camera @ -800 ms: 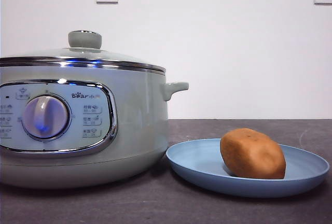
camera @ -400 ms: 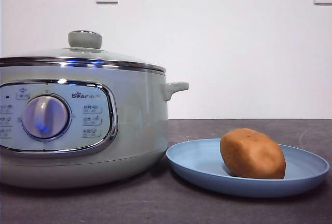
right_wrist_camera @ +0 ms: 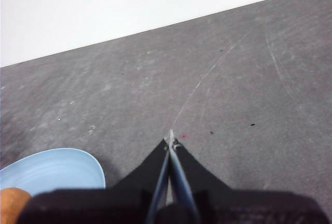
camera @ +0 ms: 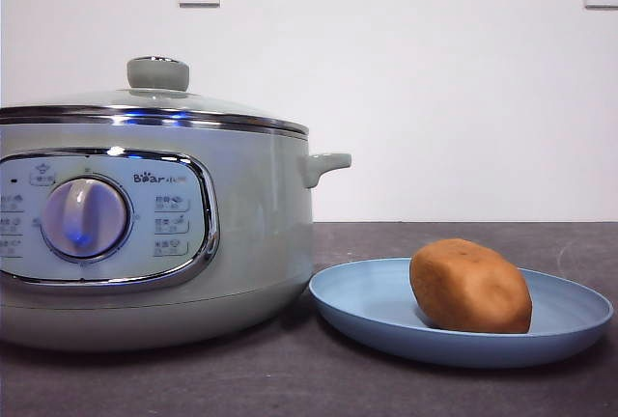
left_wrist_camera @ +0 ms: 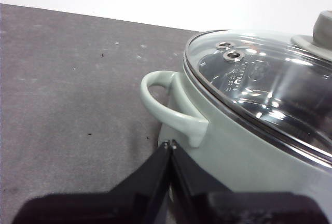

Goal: Take the potato out from the steamer,put the potato on the plate,close the lid

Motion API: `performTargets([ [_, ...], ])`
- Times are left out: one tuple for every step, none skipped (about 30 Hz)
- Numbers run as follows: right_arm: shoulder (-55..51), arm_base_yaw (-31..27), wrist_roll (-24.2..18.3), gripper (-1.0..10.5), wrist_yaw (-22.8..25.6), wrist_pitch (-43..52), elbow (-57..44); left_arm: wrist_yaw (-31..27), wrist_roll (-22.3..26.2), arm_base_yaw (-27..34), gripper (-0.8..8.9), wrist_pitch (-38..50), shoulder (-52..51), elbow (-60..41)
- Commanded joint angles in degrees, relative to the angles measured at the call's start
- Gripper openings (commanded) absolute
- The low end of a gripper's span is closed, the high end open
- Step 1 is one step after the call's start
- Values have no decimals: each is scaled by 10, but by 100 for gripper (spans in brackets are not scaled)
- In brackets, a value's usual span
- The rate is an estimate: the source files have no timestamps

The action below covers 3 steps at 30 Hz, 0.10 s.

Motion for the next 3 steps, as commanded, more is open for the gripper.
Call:
performTargets([
  [0,1,-4,0,0,-5,-7,1,-2,1,-4,1,-1,-8],
  [0,1,-4,0,0,-5,-7,1,-2,1,-4,1,-1,-8],
  [0,1,-4,0,0,-5,-7,1,-2,1,-4,1,-1,-8],
])
